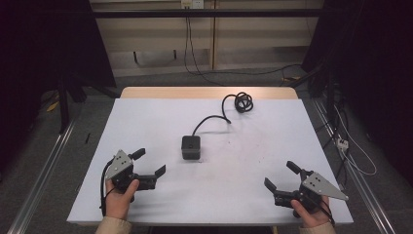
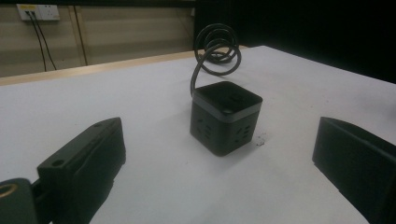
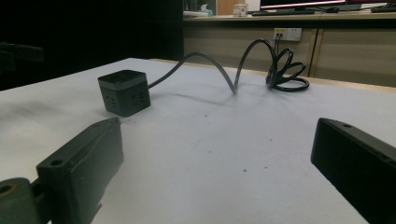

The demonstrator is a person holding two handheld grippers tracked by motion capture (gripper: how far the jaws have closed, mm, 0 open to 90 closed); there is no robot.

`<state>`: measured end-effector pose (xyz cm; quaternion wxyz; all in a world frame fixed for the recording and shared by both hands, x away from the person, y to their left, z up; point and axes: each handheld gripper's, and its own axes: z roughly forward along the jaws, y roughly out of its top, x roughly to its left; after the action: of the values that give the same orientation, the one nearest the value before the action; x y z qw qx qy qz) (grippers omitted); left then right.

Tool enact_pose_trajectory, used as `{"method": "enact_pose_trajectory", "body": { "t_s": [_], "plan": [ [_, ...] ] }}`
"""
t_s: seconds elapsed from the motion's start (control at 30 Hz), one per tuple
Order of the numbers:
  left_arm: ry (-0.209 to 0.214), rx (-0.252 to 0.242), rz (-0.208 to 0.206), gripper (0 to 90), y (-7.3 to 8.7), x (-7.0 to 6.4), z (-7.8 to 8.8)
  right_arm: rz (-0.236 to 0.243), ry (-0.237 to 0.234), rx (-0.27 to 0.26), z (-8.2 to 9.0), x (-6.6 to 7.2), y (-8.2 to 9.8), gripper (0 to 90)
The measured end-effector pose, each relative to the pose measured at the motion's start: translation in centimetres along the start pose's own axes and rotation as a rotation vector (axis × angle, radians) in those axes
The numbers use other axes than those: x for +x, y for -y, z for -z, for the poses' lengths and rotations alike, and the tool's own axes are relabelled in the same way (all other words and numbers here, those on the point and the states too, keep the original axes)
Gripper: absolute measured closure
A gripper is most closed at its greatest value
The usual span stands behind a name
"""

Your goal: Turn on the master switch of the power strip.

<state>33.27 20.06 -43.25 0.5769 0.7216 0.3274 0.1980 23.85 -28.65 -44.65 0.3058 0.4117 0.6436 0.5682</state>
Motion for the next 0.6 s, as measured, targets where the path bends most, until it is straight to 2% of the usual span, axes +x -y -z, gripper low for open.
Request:
{"method": "enact_pose_trajectory", "body": {
  "t_s": [0.1, 0.17, 0.47, 0.57, 0.6],
  "plan": [
    [0.006, 0.006, 0.006, 2.4, 0.0, 0.0, -0.4, 0.006, -0.003, 0.002, 0.0, 0.0, 0.0, 2.0],
    [0.009, 0.016, -0.004, 2.7, 0.0, -0.1, -0.7, 0.008, -0.006, 0.002, 0.0, 0.0, 0.0, 2.0],
    [0.004, 0.012, 0.019, 3.1, -0.3, 0.2, -1.6, 0.011, -0.016, 0.003, 0.0, 0.0, 0.0, 2.1],
    [0.004, 0.019, 0.004, 3.5, -0.3, 0.2, -1.8, 0.013, -0.017, 0.005, 0.0, 0.0, 0.1, 2.1],
    [0.007, 0.017, 0.011, 3.5, -0.3, 0.2, -2.0, 0.013, -0.017, 0.005, 0.0, 0.0, 0.1, 2.1]
  ]
}}
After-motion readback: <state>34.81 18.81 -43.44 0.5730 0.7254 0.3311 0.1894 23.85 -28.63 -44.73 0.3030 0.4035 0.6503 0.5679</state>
